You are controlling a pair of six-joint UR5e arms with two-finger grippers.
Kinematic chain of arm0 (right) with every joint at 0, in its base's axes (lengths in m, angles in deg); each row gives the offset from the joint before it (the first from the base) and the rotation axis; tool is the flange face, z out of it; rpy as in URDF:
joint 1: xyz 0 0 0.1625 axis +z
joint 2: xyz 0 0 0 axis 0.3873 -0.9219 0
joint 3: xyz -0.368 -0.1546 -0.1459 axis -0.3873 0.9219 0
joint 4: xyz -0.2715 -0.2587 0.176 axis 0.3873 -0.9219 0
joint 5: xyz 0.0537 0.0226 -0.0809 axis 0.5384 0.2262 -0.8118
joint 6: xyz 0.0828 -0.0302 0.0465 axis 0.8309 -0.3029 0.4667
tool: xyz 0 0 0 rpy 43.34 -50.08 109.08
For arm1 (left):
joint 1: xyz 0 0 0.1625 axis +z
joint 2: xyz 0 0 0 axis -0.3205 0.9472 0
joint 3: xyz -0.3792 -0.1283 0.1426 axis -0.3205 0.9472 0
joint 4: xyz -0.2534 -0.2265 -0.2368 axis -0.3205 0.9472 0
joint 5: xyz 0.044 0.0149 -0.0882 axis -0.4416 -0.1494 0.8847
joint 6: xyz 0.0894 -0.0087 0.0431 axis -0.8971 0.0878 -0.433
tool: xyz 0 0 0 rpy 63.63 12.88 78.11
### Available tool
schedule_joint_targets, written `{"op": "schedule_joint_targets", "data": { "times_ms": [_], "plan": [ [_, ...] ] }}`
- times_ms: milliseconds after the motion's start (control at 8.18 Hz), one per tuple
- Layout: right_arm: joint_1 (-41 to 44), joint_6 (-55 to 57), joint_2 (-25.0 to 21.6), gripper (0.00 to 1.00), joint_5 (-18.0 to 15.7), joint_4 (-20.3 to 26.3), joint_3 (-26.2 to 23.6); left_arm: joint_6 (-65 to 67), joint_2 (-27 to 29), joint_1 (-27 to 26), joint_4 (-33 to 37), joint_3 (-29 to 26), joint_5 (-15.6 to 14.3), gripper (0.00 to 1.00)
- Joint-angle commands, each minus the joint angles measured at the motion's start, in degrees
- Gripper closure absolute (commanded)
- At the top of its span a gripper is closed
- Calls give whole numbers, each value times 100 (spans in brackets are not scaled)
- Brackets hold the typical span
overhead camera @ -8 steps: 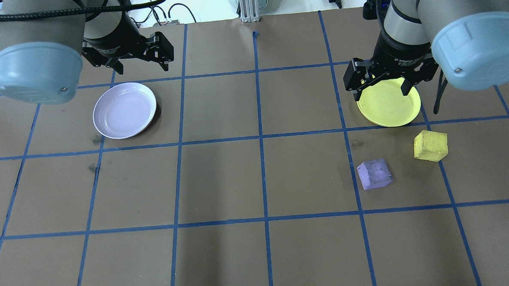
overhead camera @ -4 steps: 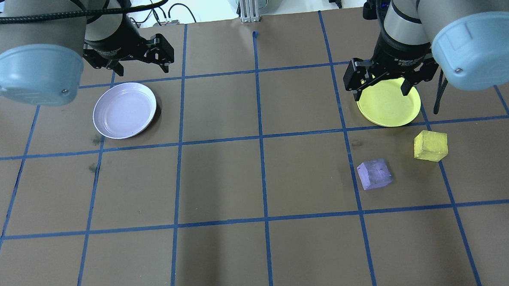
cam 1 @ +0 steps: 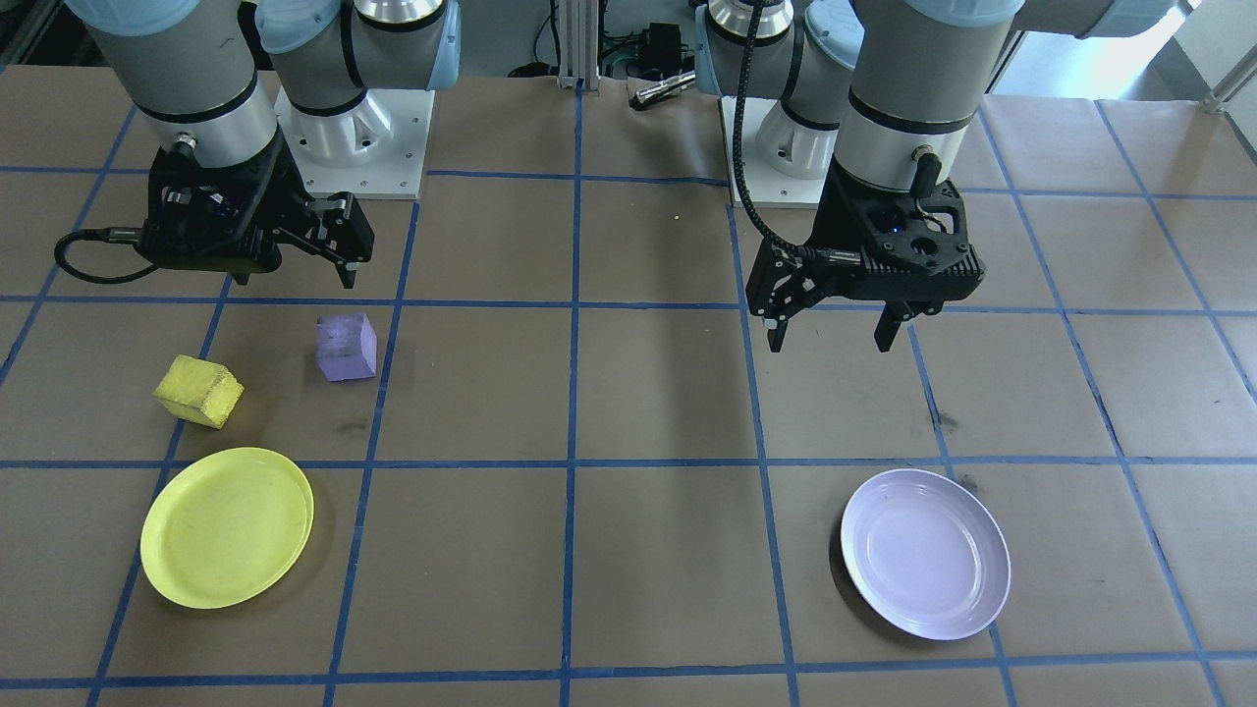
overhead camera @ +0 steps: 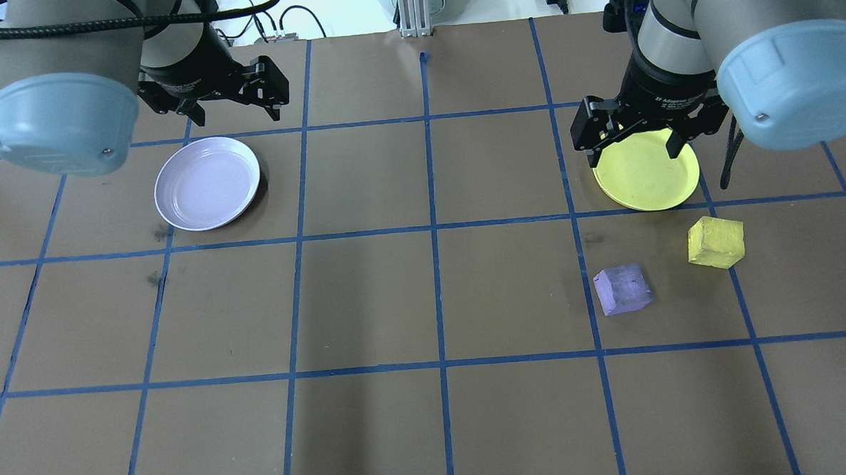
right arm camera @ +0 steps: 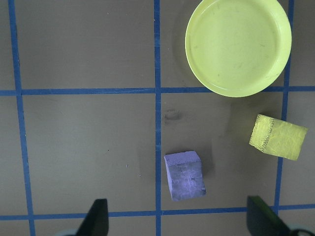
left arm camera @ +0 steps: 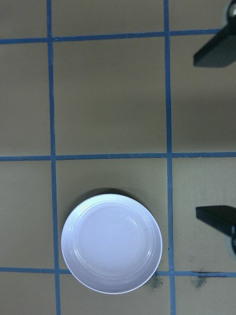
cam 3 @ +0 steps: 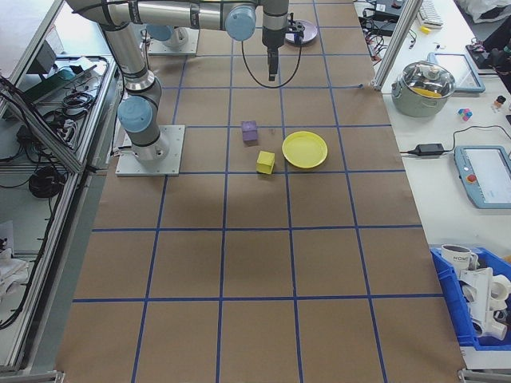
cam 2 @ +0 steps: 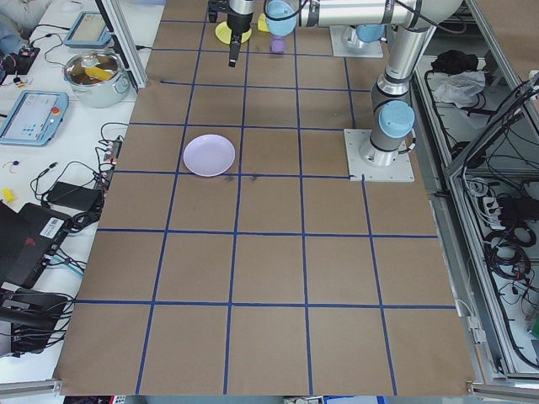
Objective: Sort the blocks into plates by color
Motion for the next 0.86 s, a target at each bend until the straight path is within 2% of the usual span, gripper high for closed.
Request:
{"op": "schedule_joint_targets", "data": {
  "times_ms": [0, 367, 489, 734],
  "plan": [
    [0, 3, 3, 0, -25, 23, 0, -20, 0, 0, 0, -10, 5, 0],
    [-9, 20, 257, 0, 1, -38, 0, -12, -9, 0, 0, -1, 5, 0],
    [-9, 46, 345, 0, 1, -317, -9, -12, -18, 0, 0, 8, -4, 0],
    [-18, 12, 399, 0, -8, -390, 0, -12, -18, 0, 0, -1, 5, 0]
  ]
}}
